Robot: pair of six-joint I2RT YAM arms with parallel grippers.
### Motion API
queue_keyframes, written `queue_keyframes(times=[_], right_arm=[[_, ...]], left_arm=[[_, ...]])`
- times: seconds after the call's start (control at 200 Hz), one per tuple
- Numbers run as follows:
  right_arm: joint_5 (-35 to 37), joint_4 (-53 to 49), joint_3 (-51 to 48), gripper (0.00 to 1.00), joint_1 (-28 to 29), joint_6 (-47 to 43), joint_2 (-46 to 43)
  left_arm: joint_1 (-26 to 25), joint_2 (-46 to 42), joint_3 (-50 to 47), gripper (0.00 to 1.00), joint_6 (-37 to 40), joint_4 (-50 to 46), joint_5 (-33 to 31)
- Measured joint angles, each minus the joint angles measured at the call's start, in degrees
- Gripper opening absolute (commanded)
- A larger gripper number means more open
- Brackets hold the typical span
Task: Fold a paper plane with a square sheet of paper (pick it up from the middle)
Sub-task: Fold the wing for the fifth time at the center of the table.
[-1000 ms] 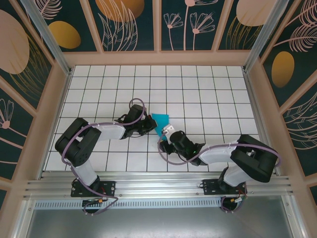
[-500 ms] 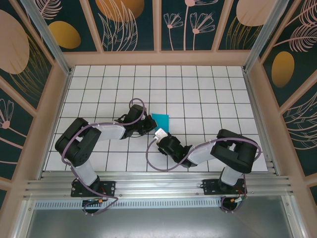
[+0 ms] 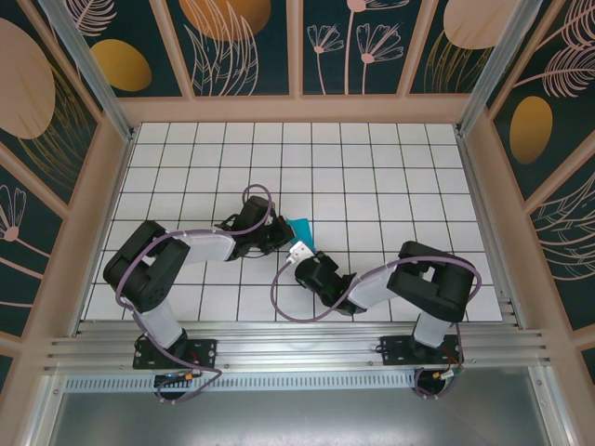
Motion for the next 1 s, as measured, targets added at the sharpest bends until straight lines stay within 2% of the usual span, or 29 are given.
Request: queue_keyframes(times=[0.11,0.185,0.28,0.4,0.515,0.761,0.996], right_arm=[[0.13,0.11,0.07,0.00,0.00,0.85,0.13],[0.15,0.11,0.11,0.00,0.00,1.27,0.17],[-0.35,0.61,0.11,0.00,-0.11,2.23,0.17],[-2.34,1.73,0.07,0.00,-0.70,3.91,0.13],[-7.19,3.89,-1.09,0.00,-2.08,5.86,-0.90],[-18.86,7.91,-2.82,0.00,-6.23,10.67,-3.65],[-27.47,8.70,-2.82,0.00,-8.57,15.52,-3.45]], left_arm=[[0.00,0.00,0.11,0.15,-0.02,-0.59,-0.26],[0.00,-0.13,0.13,0.19,-0.24,-1.29,-0.72],[0.17,-1.55,0.09,0.39,-0.48,-2.89,-1.97],[1.05,-6.32,-0.87,0.54,-0.57,-4.07,-4.42],[2.19,-12.81,-2.75,0.63,-0.85,-5.79,-8.44],[2.86,-23.87,-7.02,0.68,-0.68,-8.96,-16.81],[2.86,-25.14,-8.70,0.67,-0.66,-9.73,-18.21]])
